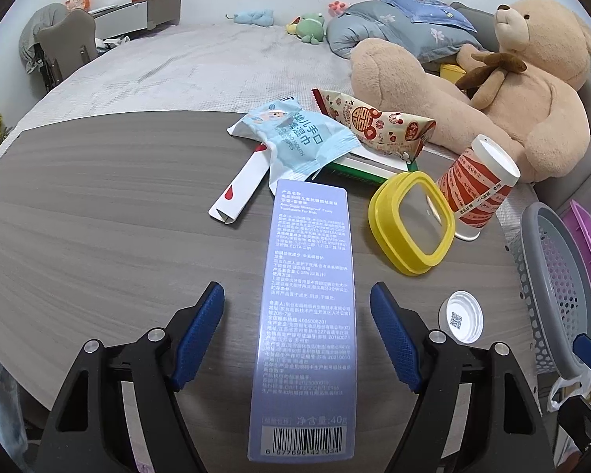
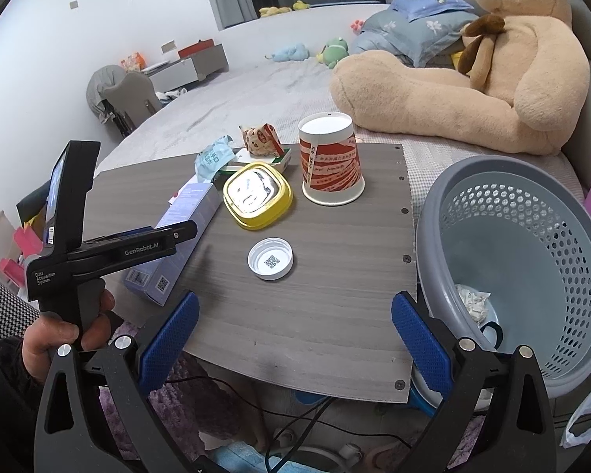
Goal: Collect trash
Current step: 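Move the left gripper to the lavender toothpaste box and grasp it, then grasp the white bottle cap with the right gripper while the left gripper holds the box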
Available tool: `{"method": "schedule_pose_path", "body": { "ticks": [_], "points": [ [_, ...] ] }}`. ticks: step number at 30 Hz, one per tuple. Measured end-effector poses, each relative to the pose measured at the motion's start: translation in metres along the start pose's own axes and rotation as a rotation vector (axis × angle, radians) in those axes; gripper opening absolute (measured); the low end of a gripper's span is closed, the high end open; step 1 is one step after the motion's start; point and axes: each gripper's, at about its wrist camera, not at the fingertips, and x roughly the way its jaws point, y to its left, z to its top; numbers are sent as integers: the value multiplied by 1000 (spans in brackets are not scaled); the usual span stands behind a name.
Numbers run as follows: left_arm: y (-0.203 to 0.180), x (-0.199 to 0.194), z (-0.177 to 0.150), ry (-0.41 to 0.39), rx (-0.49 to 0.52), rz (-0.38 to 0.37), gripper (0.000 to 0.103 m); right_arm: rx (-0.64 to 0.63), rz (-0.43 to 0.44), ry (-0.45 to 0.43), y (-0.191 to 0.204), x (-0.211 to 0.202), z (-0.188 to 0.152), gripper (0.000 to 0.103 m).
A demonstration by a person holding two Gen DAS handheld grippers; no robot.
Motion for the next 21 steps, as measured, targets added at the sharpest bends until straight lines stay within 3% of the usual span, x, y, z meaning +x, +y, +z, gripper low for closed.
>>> {"method": "schedule_pose_path", "body": {
  "ticks": [8, 15, 21],
  "points": [
    [2, 9, 0, 15, 17, -17, 46, -4, -8, 11, 5, 13, 5, 96],
    [3, -7, -8, -13, 26, -41, 45, -20, -26, 23, 9, 30, 9, 96],
    [7, -36, -22, -75, 39, -1, 45, -40, -48, 41, 14, 51, 13, 95]
  ]
}}
